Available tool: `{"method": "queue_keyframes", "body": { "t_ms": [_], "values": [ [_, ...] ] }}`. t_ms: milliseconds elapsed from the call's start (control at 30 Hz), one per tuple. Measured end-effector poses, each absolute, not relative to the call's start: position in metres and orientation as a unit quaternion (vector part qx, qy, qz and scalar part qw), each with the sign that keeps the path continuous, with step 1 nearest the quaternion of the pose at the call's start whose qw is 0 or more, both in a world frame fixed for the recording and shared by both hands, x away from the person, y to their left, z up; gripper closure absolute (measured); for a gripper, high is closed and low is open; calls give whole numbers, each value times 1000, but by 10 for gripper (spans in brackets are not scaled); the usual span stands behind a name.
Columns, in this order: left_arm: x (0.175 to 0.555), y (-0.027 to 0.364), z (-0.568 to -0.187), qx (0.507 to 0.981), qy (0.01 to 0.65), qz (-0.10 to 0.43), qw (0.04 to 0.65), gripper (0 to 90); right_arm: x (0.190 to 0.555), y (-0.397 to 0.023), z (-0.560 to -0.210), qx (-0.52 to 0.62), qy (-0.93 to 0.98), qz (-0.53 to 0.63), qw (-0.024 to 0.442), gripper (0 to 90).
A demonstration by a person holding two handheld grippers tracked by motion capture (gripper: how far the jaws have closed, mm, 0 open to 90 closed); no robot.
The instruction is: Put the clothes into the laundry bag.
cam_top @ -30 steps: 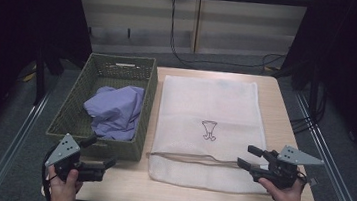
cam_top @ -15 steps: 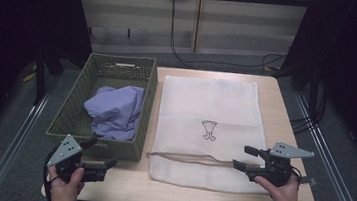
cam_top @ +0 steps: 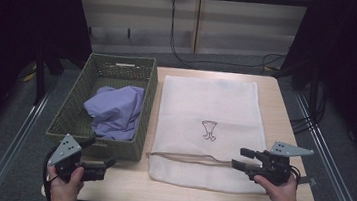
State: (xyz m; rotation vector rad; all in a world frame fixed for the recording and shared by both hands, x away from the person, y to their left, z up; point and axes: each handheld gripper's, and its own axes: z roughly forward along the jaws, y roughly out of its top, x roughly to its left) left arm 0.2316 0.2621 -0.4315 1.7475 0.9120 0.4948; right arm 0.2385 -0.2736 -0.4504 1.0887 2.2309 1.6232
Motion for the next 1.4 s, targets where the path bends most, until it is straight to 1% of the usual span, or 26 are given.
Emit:
{"method": "queue_keyframes", "body": {
  "t_ms": [33,133,267,333,500,700,800,900,933,967,1033,1100,1400],
  "values": [
    [232,262,-432,731,381,207,527,28,238,-274,-450,366,749,545,88,409],
    [230,264,-431,731,380,208,527,28,240,-271,-452,358,757,541,77,463],
    [229,265,-430,731,376,210,529,28,239,-265,-453,355,769,526,79,471],
    [228,264,-431,733,375,209,528,28,237,-263,-452,353,768,528,81,518],
    [226,264,-431,736,368,206,530,28,234,-256,-449,352,771,523,82,531],
    [227,262,-431,738,368,202,529,28,236,-232,-451,338,790,508,60,555],
    [228,262,-431,737,364,205,531,28,246,-220,-450,325,799,504,45,598],
    [227,262,-431,736,364,205,532,28,252,-216,-449,323,801,502,39,597],
    [227,262,-431,736,364,204,533,28,257,-213,-450,323,800,504,24,572],
    [228,262,-431,736,360,199,537,28,257,-213,-450,323,800,504,24,572],
    [228,262,-431,737,364,205,531,26,263,-209,-450,324,805,497,15,572],
    [228,262,-431,736,362,203,534,26,265,-208,-450,323,806,495,15,572],
    [229,261,-431,736,366,201,532,27,295,-200,-446,322,827,460,12,564]
  ]
}}
